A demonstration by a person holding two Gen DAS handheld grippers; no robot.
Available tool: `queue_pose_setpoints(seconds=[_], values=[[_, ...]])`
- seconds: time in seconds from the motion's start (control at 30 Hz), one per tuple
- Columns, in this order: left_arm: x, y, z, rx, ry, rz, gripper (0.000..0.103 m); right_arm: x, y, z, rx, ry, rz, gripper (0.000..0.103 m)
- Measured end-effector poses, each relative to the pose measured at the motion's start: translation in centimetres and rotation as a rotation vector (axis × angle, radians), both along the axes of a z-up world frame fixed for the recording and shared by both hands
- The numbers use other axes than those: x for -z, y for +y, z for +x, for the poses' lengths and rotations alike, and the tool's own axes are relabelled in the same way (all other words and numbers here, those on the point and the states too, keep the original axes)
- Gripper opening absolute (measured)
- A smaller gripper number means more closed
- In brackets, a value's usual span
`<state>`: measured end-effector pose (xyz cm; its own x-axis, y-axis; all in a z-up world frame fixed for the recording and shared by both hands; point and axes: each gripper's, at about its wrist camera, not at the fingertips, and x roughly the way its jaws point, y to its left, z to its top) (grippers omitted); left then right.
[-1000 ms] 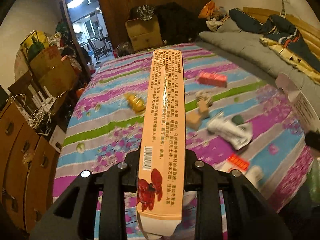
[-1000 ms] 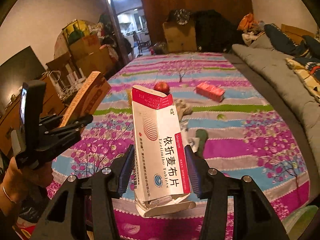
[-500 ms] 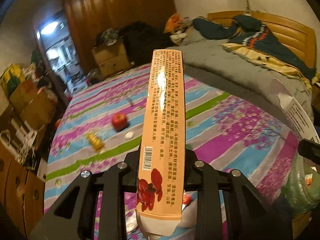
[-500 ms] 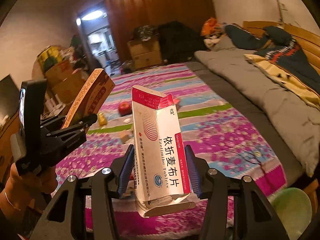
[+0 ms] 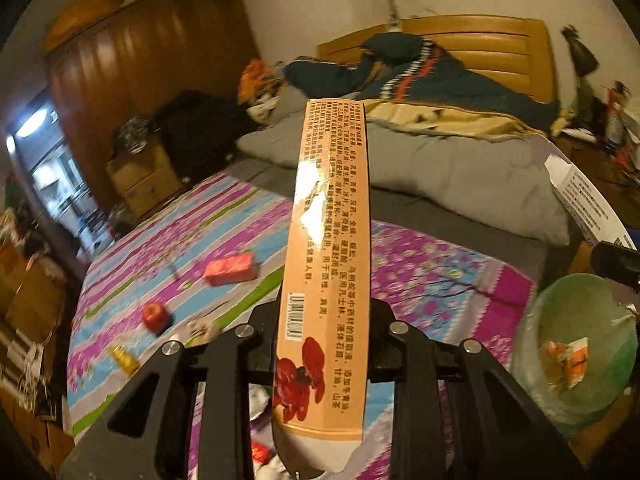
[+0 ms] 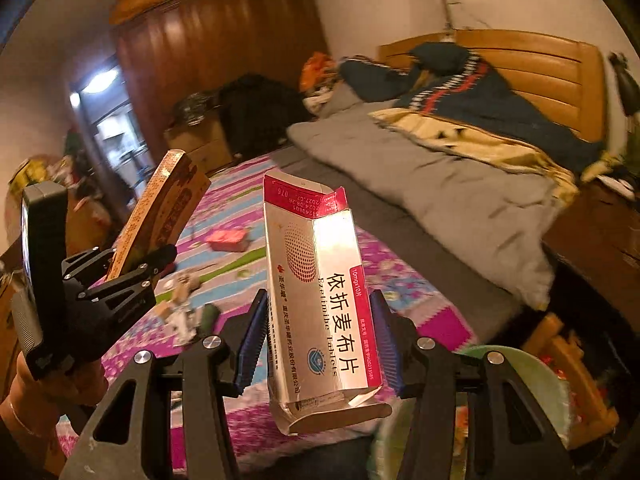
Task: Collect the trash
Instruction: 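Carry the orange box and medicine box to the green bin and release both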
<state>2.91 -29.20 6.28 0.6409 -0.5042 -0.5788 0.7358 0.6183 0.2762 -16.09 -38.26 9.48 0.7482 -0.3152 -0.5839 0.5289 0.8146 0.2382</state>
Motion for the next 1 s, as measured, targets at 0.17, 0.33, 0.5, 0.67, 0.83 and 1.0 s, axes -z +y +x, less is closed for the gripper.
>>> queue_pose_setpoints(seconds=[0.17, 0.33, 0.5, 0.67, 0.83, 1.0], values=[[0.8, -4.4, -3.1, 0.112, 0.002, 0.032, 0.027, 0.4, -3.1, -4.6, 0.103, 0.025, 0.0, 0.052], [1.9, -8.2, -6.6, 0.235, 0.007, 0.066, 0.027, 1.2, -6.0, -9.3, 0.228, 0.05, 0.02, 0.052], [3.3, -10.8, -9.6, 0.337, 0.021, 0.115, 0.027, 2.7, -8.3, -14.3, 0.34, 0.089, 0.058, 0.052], [4.8, -12.5, -12.5, 0.432, 0.036, 0.166, 0.027, 4.2, -9.7, -18.2, 0.416, 0.101, 0.132, 0.052], [6.4, -13.5, -14.2, 0.508, 0.094, 0.221, 0.027, 5.6, -10.1, -20.9, 0.453, 0.122, 0.189, 0.053], [8.5, -13.3, -15.7, 0.568, 0.154, 0.282, 0.027, 7.3, -9.7, -21.8, 0.46, 0.137, 0.272, 0.053]])
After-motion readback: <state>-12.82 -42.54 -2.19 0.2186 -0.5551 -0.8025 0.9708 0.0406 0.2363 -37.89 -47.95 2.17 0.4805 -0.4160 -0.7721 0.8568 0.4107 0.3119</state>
